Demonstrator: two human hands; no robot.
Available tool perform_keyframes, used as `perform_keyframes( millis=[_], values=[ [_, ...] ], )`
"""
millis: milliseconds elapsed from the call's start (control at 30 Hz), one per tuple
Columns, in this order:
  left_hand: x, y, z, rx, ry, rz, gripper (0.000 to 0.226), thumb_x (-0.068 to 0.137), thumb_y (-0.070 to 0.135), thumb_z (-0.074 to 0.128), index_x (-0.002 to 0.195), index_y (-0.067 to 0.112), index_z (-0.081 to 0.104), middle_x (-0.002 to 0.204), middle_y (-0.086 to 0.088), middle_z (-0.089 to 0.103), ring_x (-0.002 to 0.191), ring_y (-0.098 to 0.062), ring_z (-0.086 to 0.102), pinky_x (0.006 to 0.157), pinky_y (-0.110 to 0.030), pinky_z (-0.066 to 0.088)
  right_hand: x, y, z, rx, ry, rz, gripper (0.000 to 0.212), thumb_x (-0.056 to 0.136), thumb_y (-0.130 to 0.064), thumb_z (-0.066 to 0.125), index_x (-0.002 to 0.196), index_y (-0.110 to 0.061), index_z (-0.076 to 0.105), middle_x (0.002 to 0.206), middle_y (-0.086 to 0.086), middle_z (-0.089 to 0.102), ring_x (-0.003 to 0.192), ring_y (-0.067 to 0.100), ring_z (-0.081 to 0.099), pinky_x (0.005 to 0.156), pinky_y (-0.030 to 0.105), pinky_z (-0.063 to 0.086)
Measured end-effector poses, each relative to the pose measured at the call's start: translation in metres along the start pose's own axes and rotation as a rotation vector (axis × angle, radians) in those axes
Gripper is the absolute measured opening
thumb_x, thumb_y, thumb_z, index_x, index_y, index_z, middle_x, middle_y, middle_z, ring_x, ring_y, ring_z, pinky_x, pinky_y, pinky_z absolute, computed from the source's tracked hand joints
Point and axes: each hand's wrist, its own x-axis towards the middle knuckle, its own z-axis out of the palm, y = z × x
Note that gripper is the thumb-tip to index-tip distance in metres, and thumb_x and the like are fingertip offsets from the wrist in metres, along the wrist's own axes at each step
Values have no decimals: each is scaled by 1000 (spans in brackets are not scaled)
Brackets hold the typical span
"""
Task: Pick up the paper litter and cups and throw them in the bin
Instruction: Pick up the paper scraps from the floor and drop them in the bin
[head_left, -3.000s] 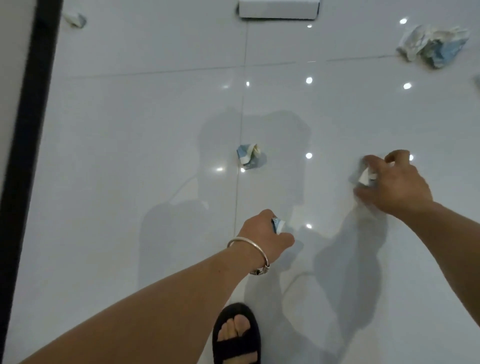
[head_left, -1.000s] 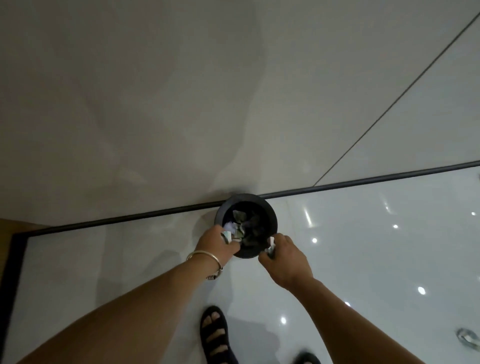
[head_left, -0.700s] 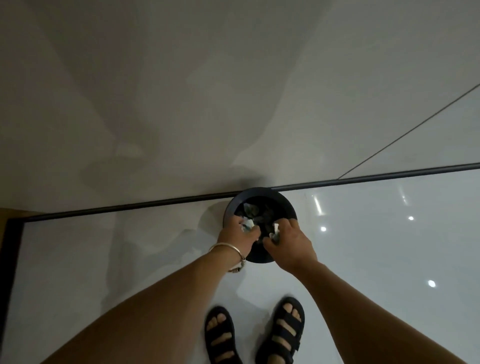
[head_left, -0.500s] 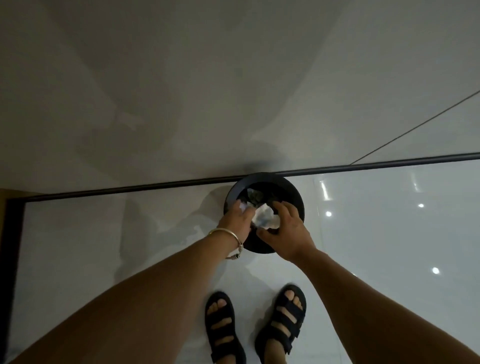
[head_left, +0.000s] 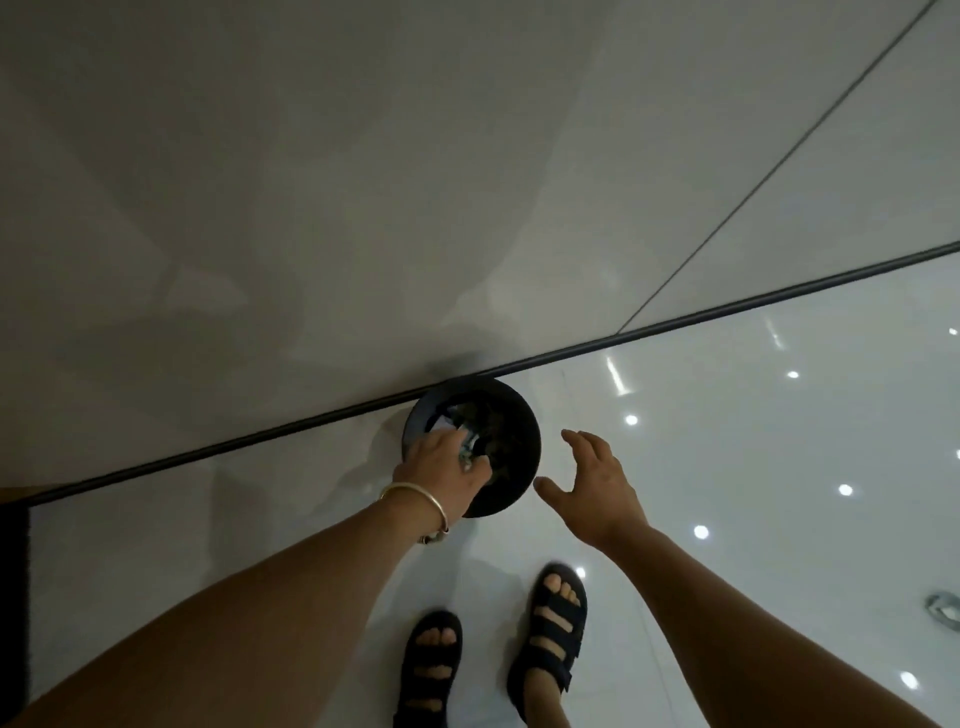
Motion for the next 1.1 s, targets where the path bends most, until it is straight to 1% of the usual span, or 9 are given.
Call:
perform_keyframes(
  millis=[67, 133, 200, 267, 367, 533, 733, 900, 1100],
  values=[
    [-4, 16, 0, 71, -4, 61, 49, 89, 44, 47, 125, 10, 49, 133, -12, 48, 125, -29, 41, 102, -47, 38, -13, 9, -12, 9, 41, 66, 80, 88, -51, 61, 152, -22, 23, 158, 2, 21, 140, 25, 30, 108, 42, 36],
    [-11, 34, 2, 126, -20, 105, 57, 90, 45, 47, 138, 14, 41, 145, -8, 39, 136, -26, 30, 111, -44, 29, -30, 17, -21, 29, 98, 124, 79, 88, -52, 61, 152, -23, 22, 158, 2, 19, 141, 26, 27, 108, 43, 35],
    [-20, 51, 4, 191, -24, 177, 63, 91, 47, 47, 144, 16, 34, 151, -5, 32, 140, -23, 24, 114, -43, 22, -51, 26, -30, 33, 169, 172, 79, 88, -52, 60, 152, -24, 22, 159, 2, 18, 142, 26, 24, 108, 44, 35],
    [-35, 67, 7, 234, -29, 249, 65, 89, 49, 46, 144, 17, 33, 151, -3, 31, 141, -21, 22, 115, -43, 22, -80, 34, -36, 35, 226, 227, 78, 88, -51, 59, 152, -25, 22, 159, 2, 17, 143, 26, 21, 108, 44, 35],
    [-67, 94, 15, 317, -76, 352, 63, 89, 48, 46, 142, 17, 36, 150, -3, 32, 139, -22, 23, 114, -40, 23, -131, 48, -44, 101, 308, 327, 76, 88, -51, 58, 151, -24, 23, 158, 2, 18, 144, 25, 19, 109, 44, 34],
    [-131, 145, 48, 481, -160, 465, 66, 89, 50, 44, 145, 17, 31, 152, -2, 28, 141, -21, 18, 114, -41, 22, -243, 85, -48, 214, 398, 474, 76, 88, -52, 57, 151, -25, 24, 158, 2, 18, 144, 23, 17, 108, 43, 34],
    [-238, 226, 127, 622, -268, 655, 67, 90, 51, 45, 146, 19, 29, 153, -2, 26, 142, -21, 15, 115, -40, 20, -403, 156, -42, 376, 509, 740, 75, 88, -53, 56, 151, -26, 25, 158, 2, 19, 144, 23, 16, 107, 43, 35],
    [-353, 287, 216, 719, -307, 797, 65, 90, 50, 47, 145, 19, 33, 152, -1, 29, 143, -20, 16, 114, -40, 22, -537, 215, -33, 501, 575, 880, 76, 88, -54, 55, 151, -25, 23, 158, 3, 18, 144, 24, 16, 108, 44, 35],
    [-503, 333, 337, 801, -418, 968, 63, 88, 47, 51, 141, 15, 40, 147, -4, 39, 137, -22, 30, 111, -39, 29, -681, 284, -25, 606, 694, 991, 76, 87, -53, 54, 151, -26, 23, 158, 4, 18, 144, 25, 16, 108, 44, 33]
  ],
)
